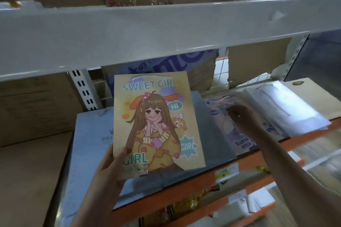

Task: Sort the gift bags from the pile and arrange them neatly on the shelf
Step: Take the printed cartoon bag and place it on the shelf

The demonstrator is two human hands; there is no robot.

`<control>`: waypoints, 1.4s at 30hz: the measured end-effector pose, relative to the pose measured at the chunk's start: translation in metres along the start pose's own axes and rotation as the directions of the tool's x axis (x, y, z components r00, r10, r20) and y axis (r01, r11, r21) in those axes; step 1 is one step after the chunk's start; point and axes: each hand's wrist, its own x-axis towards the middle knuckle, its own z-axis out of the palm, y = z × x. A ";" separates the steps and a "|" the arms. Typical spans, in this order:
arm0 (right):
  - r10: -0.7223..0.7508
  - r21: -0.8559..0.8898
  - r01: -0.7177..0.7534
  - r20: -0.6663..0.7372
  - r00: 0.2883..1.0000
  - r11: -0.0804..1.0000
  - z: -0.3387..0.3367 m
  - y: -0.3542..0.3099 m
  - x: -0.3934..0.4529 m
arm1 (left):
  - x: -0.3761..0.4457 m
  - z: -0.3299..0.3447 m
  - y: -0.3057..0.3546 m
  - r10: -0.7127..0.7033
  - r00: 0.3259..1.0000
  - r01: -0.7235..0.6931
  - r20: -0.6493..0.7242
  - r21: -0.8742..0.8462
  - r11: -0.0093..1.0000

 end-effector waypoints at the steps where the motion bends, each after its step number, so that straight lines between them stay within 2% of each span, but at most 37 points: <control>1: -0.053 -0.032 0.053 -0.011 0.999 0.998 -0.006 0.011 0.008 | 0.000 0.016 -0.007 -0.002 1.000 0.002 -0.008 0.000 1.000; 9: -0.179 -0.092 0.178 -0.004 0.984 0.980 -0.059 0.087 0.060 | 0.007 0.163 -0.063 0.017 0.997 -0.012 -0.071 0.075 0.997; 12: -0.205 -0.091 0.202 -0.022 0.979 0.975 -0.073 0.113 0.074 | 0.018 0.208 -0.083 0.067 0.993 -0.046 -0.099 0.201 0.979; 14: -0.220 -0.091 0.218 -0.020 0.975 0.972 -0.078 0.130 0.081 | 0.025 0.232 -0.092 0.130 0.984 -0.082 -0.118 0.345 0.935; 18: -0.212 -0.083 0.211 0.005 0.977 0.974 -0.076 0.156 0.094 | 0.032 0.265 -0.105 0.265 0.955 -0.132 -0.131 0.612 0.780; 22: -0.212 -0.055 0.213 0.025 0.977 0.976 -0.069 0.167 0.099 | 0.033 0.273 -0.123 0.421 0.903 -0.144 -0.089 0.860 0.490; 26: -0.212 -0.034 0.213 0.034 0.977 0.976 -0.063 0.170 0.100 | 0.036 0.278 -0.136 0.406 0.913 -0.015 -0.039 0.991 0.129; 29: -0.208 -0.019 0.209 0.045 0.977 0.978 -0.060 0.173 0.100 | 0.037 0.279 -0.141 0.399 0.916 0.049 -0.037 0.999 -0.021; 31: -0.205 -0.010 0.206 0.054 0.977 0.979 -0.060 0.174 0.099 | 0.038 0.277 -0.144 0.408 0.913 0.044 -0.016 0.997 -0.059; 37: -0.238 -0.010 0.239 0.040 0.970 0.971 -0.062 0.171 0.100 | 0.034 0.269 -0.139 0.402 0.914 -0.013 0.049 0.996 -0.093; 42: -0.323 0.005 0.323 -0.032 0.946 0.946 -0.065 0.143 0.105 | 0.042 0.264 -0.118 0.406 0.911 -0.020 0.071 0.991 -0.130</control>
